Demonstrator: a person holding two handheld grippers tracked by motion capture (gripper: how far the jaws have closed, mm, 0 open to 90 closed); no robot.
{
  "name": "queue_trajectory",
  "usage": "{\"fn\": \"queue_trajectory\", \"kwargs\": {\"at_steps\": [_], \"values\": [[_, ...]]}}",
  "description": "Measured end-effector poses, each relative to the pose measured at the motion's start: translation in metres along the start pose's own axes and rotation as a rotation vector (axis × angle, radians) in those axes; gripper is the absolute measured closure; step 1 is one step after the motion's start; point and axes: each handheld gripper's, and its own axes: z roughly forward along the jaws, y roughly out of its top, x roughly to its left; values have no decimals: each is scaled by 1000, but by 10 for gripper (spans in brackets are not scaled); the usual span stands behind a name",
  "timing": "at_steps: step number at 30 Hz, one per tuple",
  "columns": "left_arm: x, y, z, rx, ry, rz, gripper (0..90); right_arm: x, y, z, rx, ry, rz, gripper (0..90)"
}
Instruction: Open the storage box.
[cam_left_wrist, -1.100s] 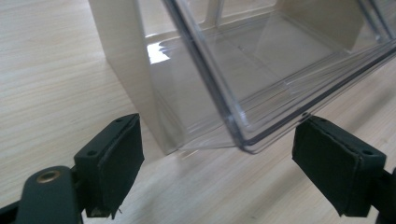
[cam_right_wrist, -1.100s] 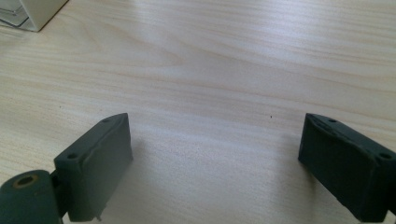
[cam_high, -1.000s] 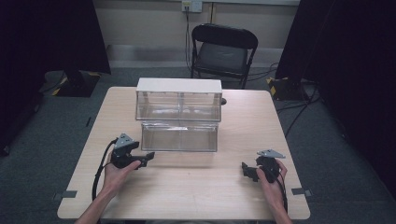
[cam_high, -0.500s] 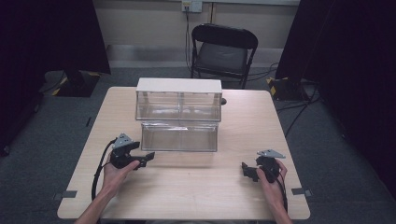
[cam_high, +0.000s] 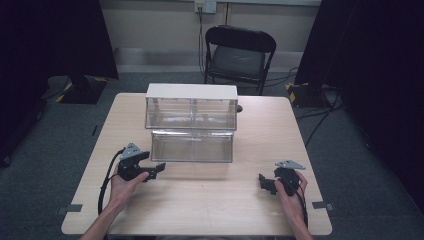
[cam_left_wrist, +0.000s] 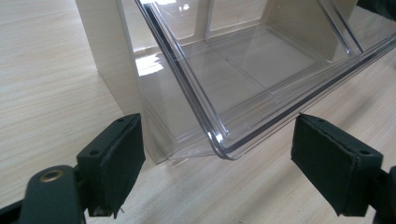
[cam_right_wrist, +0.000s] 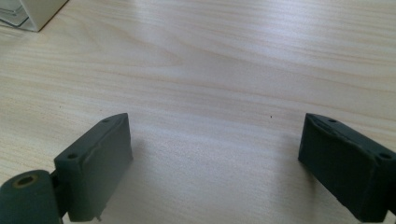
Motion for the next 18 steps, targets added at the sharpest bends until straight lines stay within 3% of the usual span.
{"fn": "queue_trajectory", "kwargs": {"at_steps": [18], "values": [[-4, 3, -4, -16, -7, 2, 167, 0, 0, 0, 0, 0, 0, 90]]}}
